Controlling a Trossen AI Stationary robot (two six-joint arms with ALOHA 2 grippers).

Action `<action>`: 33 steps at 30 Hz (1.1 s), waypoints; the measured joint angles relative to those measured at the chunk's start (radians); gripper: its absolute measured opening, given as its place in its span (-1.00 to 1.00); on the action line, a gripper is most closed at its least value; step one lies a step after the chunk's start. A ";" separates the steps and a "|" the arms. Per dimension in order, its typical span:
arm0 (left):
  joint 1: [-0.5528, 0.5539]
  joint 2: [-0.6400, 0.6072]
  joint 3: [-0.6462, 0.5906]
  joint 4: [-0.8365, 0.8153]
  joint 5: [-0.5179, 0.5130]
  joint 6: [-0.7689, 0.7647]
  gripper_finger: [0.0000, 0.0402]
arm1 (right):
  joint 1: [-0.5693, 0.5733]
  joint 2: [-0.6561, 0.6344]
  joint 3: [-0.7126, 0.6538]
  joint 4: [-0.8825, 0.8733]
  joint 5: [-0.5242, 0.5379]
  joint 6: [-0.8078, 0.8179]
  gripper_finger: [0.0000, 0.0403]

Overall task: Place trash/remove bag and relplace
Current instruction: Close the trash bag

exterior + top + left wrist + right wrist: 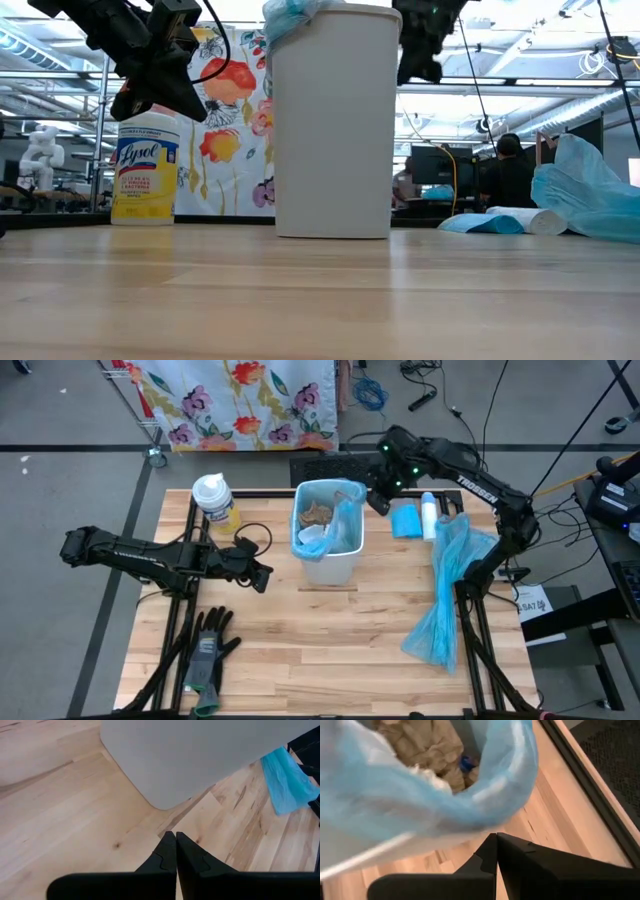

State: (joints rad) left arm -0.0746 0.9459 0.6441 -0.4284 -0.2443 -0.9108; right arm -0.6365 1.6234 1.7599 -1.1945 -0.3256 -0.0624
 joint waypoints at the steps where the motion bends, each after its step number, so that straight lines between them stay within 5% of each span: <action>1: 0.000 0.000 0.000 0.000 0.000 0.000 -1.00 | 0.003 -0.003 -0.024 0.036 -0.005 0.005 -1.00; 12: 0.000 0.000 0.000 0.001 0.000 0.000 -1.00 | 0.017 -0.073 -0.112 0.319 0.059 0.076 -1.00; 33: 0.000 0.000 0.000 0.000 0.000 0.008 -1.00 | 0.118 -0.047 -0.111 0.579 -0.019 0.080 -1.00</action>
State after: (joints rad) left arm -0.0746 0.9455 0.6441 -0.4288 -0.2440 -0.9024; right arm -0.5188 1.5768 1.6490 -0.6152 -0.3443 0.0177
